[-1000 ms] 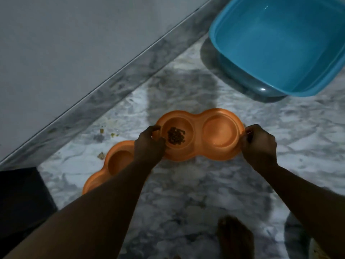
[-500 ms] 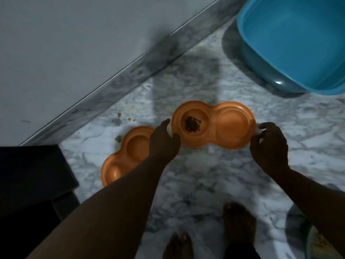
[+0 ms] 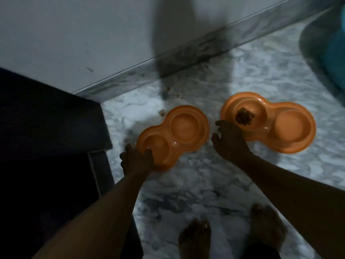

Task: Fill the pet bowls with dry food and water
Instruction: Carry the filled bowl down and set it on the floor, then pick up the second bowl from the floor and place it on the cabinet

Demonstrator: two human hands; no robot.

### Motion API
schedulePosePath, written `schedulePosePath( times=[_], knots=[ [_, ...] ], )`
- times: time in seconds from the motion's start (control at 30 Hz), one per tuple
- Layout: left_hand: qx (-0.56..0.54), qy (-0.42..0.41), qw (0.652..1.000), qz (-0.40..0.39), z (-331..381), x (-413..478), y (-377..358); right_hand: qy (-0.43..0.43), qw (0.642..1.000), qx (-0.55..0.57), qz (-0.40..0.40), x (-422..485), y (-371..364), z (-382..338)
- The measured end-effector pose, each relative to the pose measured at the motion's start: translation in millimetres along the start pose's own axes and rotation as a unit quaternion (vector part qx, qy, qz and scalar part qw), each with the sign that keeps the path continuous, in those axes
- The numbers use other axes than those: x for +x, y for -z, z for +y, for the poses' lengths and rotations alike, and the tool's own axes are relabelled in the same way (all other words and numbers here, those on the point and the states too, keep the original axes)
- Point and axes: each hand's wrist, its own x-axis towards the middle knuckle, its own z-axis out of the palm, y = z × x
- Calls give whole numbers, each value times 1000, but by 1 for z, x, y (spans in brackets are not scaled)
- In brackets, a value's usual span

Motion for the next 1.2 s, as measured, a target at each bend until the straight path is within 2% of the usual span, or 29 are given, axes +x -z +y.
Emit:
schedulePosePath(
  times=[0.1, 0.3, 0.47, 0.77, 0.9, 1.0, 1.2],
  knots=[
    [-43, 46, 998, -18, -15, 19, -8, -61, 997, -33, -36, 19, -23, -3],
    [-84, 24, 996, -29, -22, 27, -20, -146, 987, -16, -59, 31, -34, -8],
    [-89, 11, 995, -34, -22, 31, -17, -151, 984, -47, -76, 34, -27, -4],
    [-142, -4, 989, 30, -19, 17, -5, -165, 985, 9, -47, 24, -10, -15],
    [-181, -32, 982, 45, 0, -27, 43, -192, 979, 64, -39, -6, 43, -46],
    [-195, -61, 978, 47, 15, -74, 100, -187, 980, 55, -28, -36, 115, -99],
    [-187, -131, 973, 21, 54, -234, 273, -182, 983, 35, -2, -133, 291, -235]
  ],
)
